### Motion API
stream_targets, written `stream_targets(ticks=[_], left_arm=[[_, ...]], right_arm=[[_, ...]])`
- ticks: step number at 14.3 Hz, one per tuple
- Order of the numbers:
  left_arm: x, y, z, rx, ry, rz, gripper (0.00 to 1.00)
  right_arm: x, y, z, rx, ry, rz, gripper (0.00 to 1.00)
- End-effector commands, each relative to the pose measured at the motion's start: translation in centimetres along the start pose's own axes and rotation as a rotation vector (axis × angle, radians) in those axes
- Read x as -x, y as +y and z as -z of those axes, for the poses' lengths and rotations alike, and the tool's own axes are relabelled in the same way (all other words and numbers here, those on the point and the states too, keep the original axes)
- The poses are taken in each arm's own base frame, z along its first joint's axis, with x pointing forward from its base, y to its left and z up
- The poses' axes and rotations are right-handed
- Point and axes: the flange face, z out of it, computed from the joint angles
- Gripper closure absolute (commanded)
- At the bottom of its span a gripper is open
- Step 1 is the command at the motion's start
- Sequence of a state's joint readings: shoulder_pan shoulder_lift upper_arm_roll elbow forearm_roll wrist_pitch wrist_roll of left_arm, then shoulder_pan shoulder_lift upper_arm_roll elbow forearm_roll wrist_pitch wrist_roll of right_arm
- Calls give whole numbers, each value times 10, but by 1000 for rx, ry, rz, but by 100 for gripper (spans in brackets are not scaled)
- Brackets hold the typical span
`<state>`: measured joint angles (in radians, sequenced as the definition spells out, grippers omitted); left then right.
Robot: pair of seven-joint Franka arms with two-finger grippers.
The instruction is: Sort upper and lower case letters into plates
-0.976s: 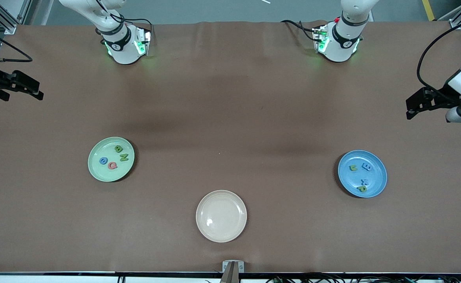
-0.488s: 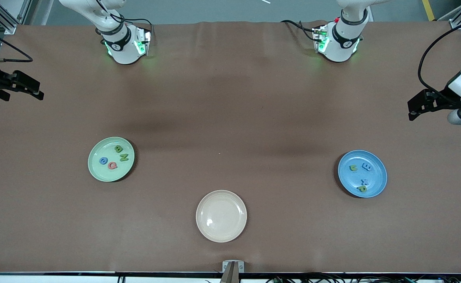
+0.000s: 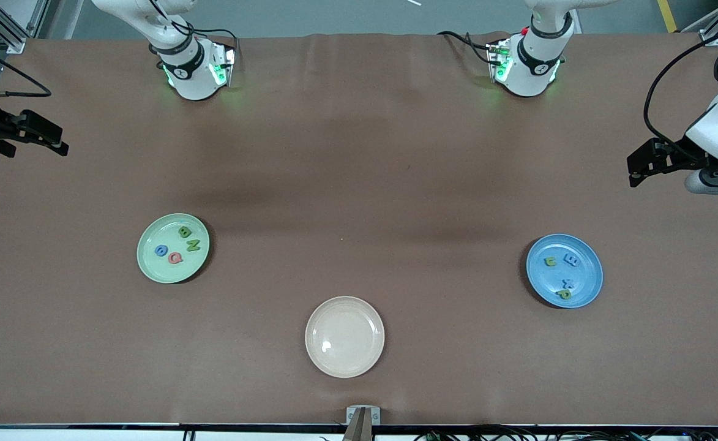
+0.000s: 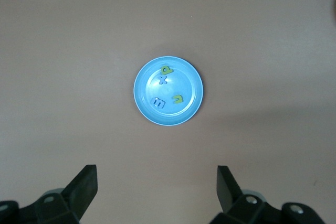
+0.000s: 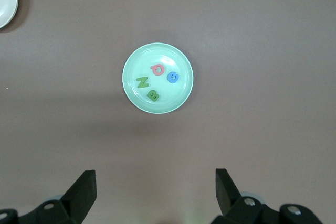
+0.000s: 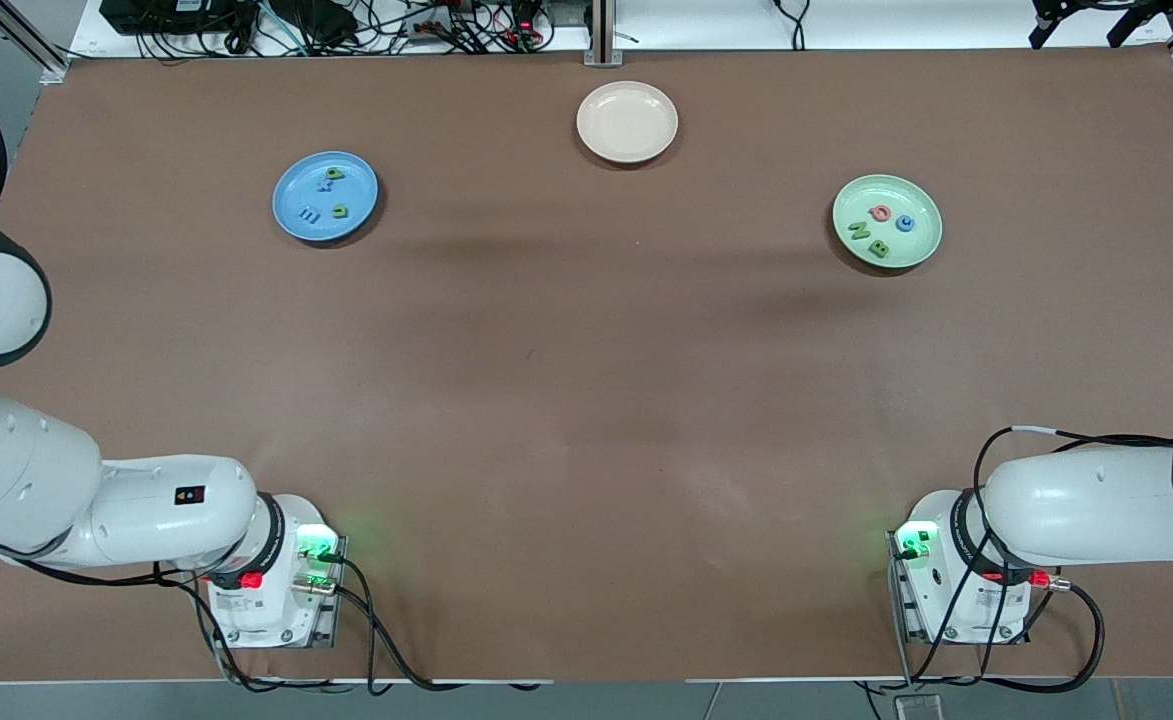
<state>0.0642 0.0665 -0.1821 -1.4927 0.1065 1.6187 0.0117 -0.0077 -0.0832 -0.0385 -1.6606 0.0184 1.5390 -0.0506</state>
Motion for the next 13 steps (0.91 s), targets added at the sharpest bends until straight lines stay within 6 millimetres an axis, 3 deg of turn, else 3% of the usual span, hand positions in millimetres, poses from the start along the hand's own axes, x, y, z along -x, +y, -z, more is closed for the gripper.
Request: stream_targets(ticks=[1,3,13], left_arm=[[4,0,10,8,-2,-5,0],[5,11,9,7,-19,-21,0],[5,-17,19,82,7,30,0]], right_arm=[[2,0,0,-2,-3,8,0],[2,0,0,-2,-3,8,0],[2,-1,0,-3,-1,8,0]])
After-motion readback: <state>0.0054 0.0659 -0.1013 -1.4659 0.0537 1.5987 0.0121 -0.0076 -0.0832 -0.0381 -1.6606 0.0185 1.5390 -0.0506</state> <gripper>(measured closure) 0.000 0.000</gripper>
